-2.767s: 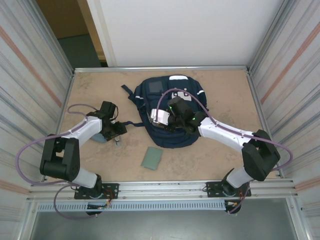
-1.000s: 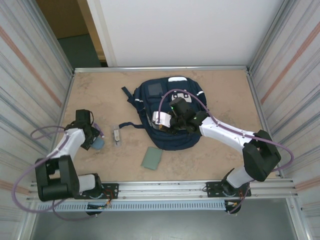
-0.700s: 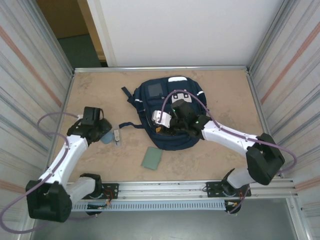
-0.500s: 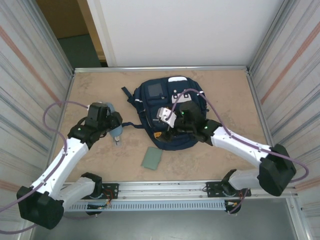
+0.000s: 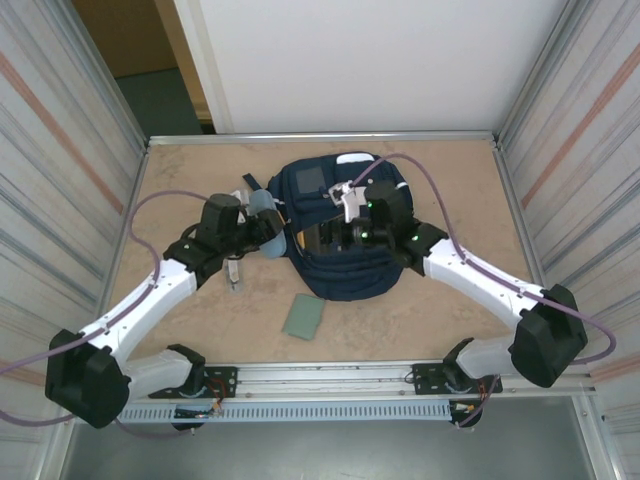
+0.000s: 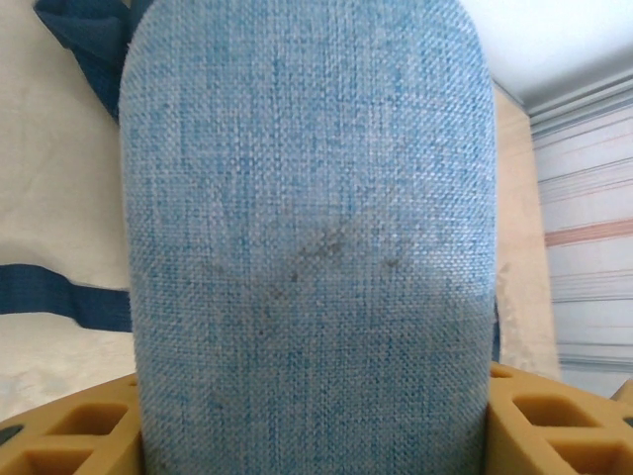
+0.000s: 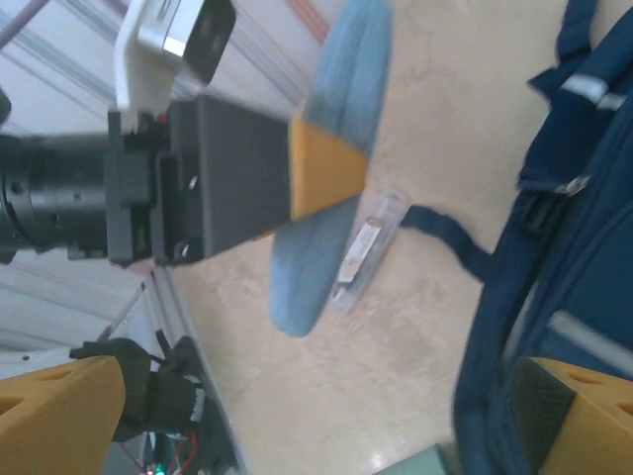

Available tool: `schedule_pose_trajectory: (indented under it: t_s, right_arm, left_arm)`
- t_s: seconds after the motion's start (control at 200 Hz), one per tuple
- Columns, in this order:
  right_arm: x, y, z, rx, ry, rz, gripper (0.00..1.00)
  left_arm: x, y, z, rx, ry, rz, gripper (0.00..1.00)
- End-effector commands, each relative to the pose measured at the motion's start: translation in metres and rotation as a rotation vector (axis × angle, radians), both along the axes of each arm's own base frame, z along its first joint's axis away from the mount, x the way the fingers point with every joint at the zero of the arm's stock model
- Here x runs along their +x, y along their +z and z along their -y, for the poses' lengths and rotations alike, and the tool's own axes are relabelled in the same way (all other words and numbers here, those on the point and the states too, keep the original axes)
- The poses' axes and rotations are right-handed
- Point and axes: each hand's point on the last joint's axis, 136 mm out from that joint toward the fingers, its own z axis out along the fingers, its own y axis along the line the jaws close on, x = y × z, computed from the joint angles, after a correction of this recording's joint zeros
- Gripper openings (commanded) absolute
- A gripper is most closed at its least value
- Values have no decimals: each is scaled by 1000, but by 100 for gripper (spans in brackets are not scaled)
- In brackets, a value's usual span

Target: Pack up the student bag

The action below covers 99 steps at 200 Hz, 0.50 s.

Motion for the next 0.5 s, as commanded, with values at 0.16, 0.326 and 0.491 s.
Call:
schedule_pose_trajectory:
  t_s: [0.16, 0.326, 0.491]
  right_arm:
    - [-11, -19, -35, -79, -177, 33, 99]
    - [10, -36, -33, -174, -255, 34, 93]
    - [22, -32, -45, -90, -254, 11, 81]
  left_arm:
    - [-3, 16, 33, -302, 9, -118, 51]
    - [-6, 11, 36, -340, 11, -147, 51]
    - [-9, 5, 48, -409, -25, -186, 51]
